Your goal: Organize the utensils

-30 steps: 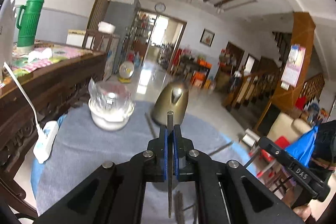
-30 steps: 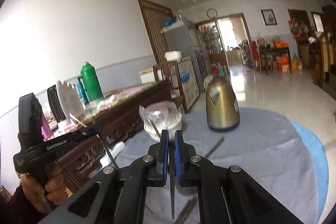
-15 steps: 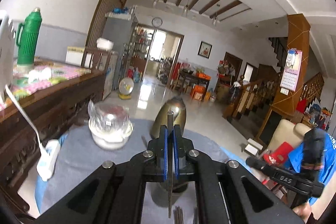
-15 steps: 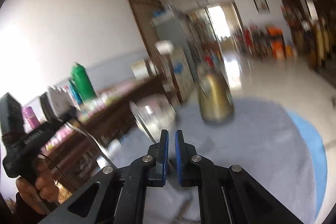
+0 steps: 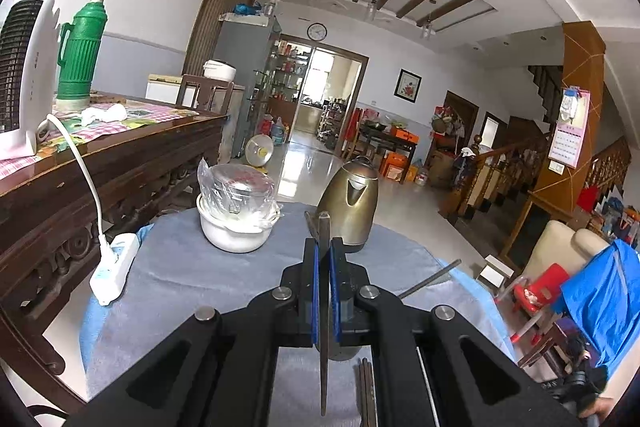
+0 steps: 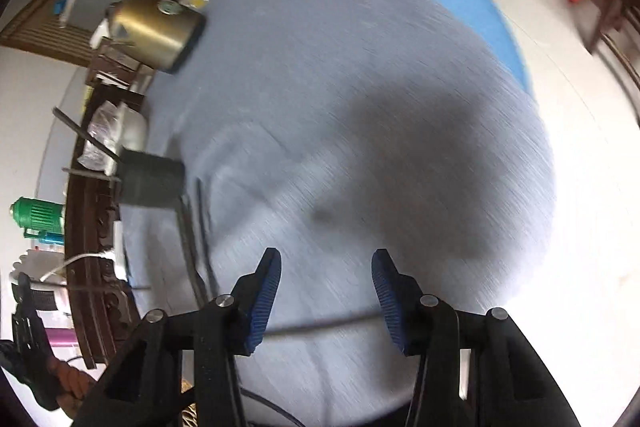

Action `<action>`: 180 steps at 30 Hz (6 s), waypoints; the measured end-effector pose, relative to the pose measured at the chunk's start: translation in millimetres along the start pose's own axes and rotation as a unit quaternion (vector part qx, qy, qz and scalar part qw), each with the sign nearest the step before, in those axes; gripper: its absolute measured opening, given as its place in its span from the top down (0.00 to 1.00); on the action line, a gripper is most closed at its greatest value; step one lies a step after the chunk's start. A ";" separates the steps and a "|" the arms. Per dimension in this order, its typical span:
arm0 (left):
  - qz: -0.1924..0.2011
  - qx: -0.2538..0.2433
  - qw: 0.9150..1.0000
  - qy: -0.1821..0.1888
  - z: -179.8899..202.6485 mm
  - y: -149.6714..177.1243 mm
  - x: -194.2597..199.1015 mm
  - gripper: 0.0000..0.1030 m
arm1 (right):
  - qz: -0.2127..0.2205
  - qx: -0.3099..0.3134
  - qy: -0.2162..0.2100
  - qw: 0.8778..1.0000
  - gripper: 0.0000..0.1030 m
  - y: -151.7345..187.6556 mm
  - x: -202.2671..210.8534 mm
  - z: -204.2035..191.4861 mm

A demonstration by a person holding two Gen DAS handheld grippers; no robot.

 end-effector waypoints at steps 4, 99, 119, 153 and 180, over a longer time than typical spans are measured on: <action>0.002 -0.008 1.000 0.009 3.8 3.9 2.8 0.95 | -0.042 -0.026 -0.008 0.999 0.51 31.6 -1.6 12.8; -0.121 0.016 0.991 -0.047 -11.3 36.4 -41.1 0.39 | 0.376 0.320 -0.125 0.860 0.29 42.8 61.2 -247.7; -0.266 0.026 0.960 -0.078 -2.5 114.9 -51.1 0.36 | 0.281 0.238 -0.081 0.926 0.29 46.1 24.1 -135.6; -0.347 -0.049 0.937 -0.012 39.6 166.4 -162.1 0.36 | 0.129 0.185 -0.056 0.973 0.61 16.9 -64.7 -109.0; -0.336 0.016 0.941 -0.035 -29.3 154.6 -136.3 0.36 | 0.108 0.212 -0.056 0.970 0.61 0.4 -80.6 -149.6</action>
Point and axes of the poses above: each gripper's, at about its wrist camera, not at the fingertips, and x roughly against the way its jaws point, z to its right, y to its underside, the point moved 3 cm from there along -x, roughly the way its jaws point, and after that the axes turned 7 degrees about -z, right-handed, at the moved point
